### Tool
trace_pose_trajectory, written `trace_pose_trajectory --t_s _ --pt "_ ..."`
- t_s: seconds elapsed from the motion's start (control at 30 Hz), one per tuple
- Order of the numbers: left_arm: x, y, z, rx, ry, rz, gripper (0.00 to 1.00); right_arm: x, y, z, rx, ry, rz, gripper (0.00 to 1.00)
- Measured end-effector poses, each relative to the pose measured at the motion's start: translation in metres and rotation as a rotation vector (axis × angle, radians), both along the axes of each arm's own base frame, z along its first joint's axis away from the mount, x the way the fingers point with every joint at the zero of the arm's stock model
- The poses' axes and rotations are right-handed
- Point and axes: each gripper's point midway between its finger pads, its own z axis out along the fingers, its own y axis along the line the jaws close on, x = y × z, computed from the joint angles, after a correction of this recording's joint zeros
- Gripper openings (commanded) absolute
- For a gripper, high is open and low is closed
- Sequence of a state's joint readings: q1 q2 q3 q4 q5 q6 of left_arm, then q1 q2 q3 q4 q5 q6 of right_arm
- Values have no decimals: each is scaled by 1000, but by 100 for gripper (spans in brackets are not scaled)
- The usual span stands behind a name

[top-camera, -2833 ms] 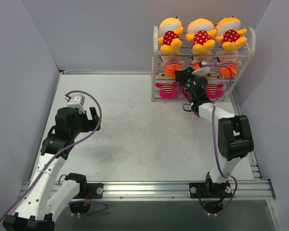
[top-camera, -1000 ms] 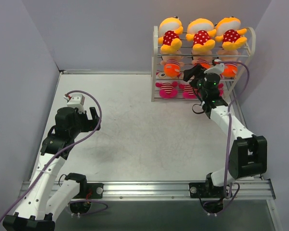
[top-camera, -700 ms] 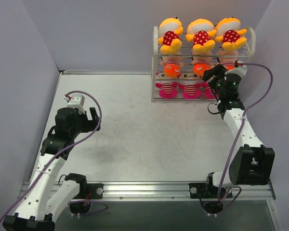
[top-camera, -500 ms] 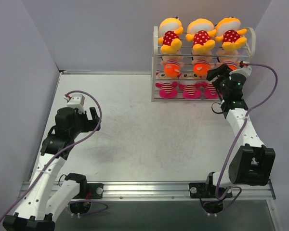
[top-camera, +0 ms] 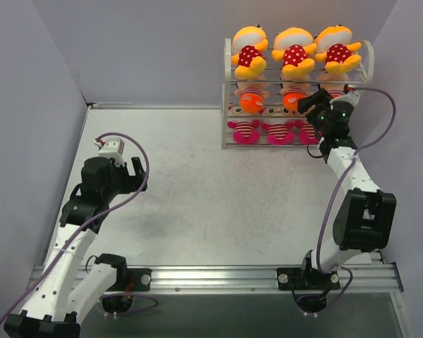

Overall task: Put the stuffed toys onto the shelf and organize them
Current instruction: Place the stuffed toy onto shelf

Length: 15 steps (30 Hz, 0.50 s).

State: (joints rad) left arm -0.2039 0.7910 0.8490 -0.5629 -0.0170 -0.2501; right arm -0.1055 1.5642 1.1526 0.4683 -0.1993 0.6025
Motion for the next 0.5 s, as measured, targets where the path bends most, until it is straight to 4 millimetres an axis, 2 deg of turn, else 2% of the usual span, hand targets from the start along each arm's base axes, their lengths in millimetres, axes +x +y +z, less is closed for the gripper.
trace_pose_trajectory --t_s 0.17,0.5 --pt "1 0 -1 1 5 0 97 11 -1 -1 2 -9 -1 66" --pt "1 0 -2 1 6 0 97 24 -1 -17 34 4 -6 64"
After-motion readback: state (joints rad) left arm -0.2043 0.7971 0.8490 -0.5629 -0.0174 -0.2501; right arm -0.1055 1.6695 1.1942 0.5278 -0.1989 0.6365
